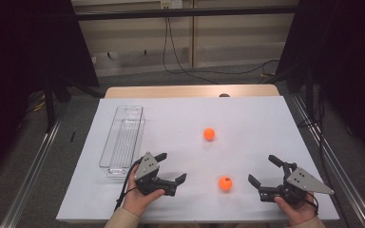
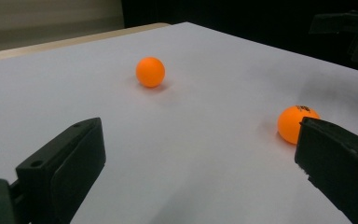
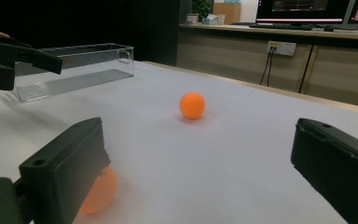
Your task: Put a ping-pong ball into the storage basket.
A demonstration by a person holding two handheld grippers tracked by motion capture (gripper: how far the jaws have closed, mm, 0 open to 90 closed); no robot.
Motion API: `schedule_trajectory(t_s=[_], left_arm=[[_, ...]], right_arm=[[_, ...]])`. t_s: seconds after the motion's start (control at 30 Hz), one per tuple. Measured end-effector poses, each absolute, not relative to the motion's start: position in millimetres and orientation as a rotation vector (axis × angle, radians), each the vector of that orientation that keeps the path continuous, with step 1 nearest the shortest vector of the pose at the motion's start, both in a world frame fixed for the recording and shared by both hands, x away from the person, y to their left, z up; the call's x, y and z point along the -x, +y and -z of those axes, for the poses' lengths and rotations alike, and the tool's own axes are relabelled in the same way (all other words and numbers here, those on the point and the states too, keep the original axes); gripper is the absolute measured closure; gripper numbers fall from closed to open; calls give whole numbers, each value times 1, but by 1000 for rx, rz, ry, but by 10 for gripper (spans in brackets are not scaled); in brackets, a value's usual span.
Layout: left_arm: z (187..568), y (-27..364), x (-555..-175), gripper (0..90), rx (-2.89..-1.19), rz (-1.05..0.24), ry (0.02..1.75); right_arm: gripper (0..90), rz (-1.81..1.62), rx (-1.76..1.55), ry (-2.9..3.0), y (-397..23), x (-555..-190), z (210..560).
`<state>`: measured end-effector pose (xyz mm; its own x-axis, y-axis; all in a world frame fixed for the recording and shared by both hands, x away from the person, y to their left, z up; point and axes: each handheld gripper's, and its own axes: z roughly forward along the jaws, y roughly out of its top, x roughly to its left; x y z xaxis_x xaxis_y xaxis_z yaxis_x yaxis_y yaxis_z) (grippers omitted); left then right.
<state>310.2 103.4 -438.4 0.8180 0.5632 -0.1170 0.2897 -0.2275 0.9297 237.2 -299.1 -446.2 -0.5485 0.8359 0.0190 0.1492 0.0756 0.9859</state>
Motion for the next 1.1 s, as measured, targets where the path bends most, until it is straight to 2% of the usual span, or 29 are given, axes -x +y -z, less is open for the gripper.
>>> schedule_trajectory(t_s=[1.1], left_arm=[[444,80,-312,28,-1888,-278,620]], right_arm=[[25,-1515,-968,1782,-298,-238,446]])
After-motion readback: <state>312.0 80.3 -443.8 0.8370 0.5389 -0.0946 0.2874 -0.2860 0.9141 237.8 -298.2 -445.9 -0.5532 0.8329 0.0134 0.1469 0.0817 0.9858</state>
